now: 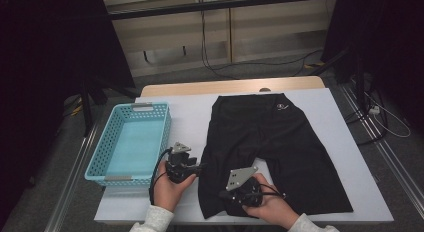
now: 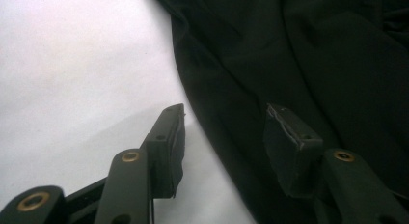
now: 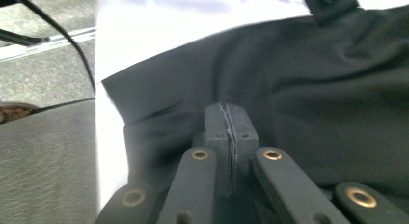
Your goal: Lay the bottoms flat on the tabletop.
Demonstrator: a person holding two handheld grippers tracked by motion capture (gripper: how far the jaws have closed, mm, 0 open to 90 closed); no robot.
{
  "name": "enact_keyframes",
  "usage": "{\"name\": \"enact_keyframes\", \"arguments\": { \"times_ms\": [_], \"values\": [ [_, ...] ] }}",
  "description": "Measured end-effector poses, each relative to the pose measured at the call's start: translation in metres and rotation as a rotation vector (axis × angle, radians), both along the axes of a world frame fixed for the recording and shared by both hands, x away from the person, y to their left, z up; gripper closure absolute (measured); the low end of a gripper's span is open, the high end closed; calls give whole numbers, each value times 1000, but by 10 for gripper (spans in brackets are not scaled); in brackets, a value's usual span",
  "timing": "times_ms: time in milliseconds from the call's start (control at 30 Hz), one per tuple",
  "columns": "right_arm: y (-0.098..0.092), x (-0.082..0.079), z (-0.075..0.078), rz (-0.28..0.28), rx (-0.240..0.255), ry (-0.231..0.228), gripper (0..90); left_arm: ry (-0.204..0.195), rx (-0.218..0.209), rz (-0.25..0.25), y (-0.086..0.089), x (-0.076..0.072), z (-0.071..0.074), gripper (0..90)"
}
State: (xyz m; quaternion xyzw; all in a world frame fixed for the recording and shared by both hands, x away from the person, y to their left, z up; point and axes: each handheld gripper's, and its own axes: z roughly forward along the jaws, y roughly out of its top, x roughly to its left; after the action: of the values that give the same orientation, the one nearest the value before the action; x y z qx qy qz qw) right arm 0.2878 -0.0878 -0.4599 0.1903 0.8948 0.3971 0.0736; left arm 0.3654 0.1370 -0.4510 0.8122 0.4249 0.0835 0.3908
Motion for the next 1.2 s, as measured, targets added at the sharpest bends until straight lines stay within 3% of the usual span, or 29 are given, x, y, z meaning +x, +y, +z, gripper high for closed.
{"name": "enact_keyframes", "arguments": {
  "times_ms": [100,167,300,500,600,767,900,1000,1100,1167,1200],
  "values": [
    [-11,8,0,-61,20,19,899,2,-6,-1,2,-1,2,485],
    [-19,13,-1,-101,11,8,899,9,-8,-6,3,-2,3,482],
    [-25,16,-6,-135,62,34,878,31,6,-24,3,-7,3,491],
    [-30,17,-3,-170,67,18,650,60,25,-44,-2,-8,-2,549],
    [-39,18,5,-203,109,18,583,68,17,-44,-3,-9,-2,570],
    [-54,21,13,-241,110,8,532,72,48,-54,-6,-11,-1,701],
    [-72,22,16,-280,112,17,528,89,47,-54,-8,-12,-2,793],
    [-78,21,12,-302,90,44,574,110,40,-64,-9,-11,-2,877],
    [-73,22,3,-289,58,88,617,108,42,-66,-11,-11,-1,885],
    [-72,23,-2,-305,24,83,675,111,41,-69,-11,-11,-1,887],
    [-72,23,-2,-309,31,81,729,109,35,-64,-10,-11,-1,888]
  ]
}}
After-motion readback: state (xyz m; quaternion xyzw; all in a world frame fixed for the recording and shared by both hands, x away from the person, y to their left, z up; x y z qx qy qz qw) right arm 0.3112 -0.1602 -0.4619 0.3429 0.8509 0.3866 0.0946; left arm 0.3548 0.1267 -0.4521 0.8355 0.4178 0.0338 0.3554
